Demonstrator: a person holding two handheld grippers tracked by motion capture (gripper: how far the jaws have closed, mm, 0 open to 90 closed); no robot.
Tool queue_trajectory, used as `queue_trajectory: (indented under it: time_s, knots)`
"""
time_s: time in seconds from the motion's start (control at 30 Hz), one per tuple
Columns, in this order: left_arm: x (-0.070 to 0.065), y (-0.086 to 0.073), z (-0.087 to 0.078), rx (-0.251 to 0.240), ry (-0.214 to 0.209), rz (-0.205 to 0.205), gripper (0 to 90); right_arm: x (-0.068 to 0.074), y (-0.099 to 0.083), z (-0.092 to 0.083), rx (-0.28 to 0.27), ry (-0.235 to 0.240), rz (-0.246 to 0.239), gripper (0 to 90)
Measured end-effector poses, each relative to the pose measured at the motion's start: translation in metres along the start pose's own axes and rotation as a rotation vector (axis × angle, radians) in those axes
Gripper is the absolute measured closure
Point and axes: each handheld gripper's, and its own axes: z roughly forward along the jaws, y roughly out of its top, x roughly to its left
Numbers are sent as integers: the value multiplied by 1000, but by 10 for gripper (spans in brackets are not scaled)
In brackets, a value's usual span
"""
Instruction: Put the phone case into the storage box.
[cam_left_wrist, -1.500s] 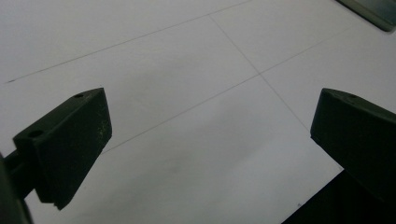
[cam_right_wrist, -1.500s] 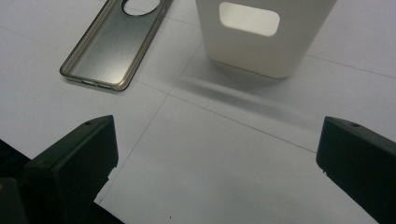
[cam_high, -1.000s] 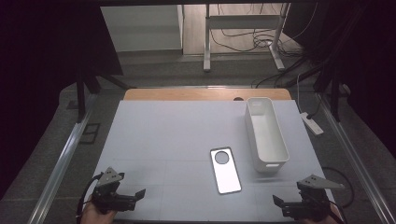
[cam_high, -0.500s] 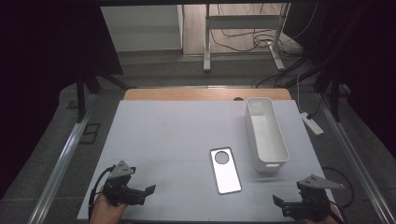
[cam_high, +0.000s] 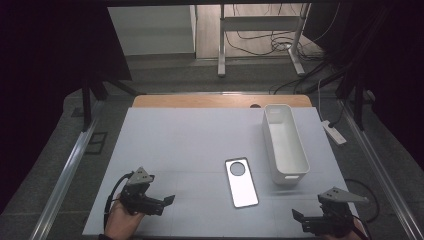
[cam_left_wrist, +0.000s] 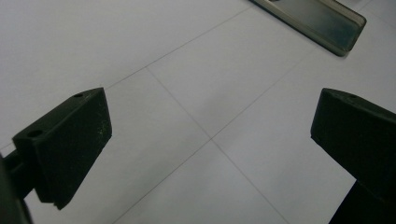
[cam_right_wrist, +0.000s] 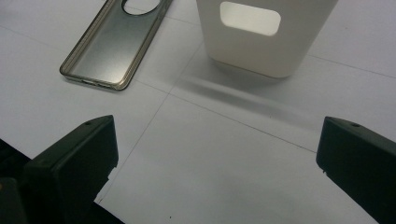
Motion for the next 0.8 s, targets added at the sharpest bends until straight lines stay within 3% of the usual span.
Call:
queue_trajectory:
  time_s: [0.8]
  knots:
    - [-17, 37, 35, 40, -66, 95, 0, 0, 0, 1, 5, 4, -1, 0]
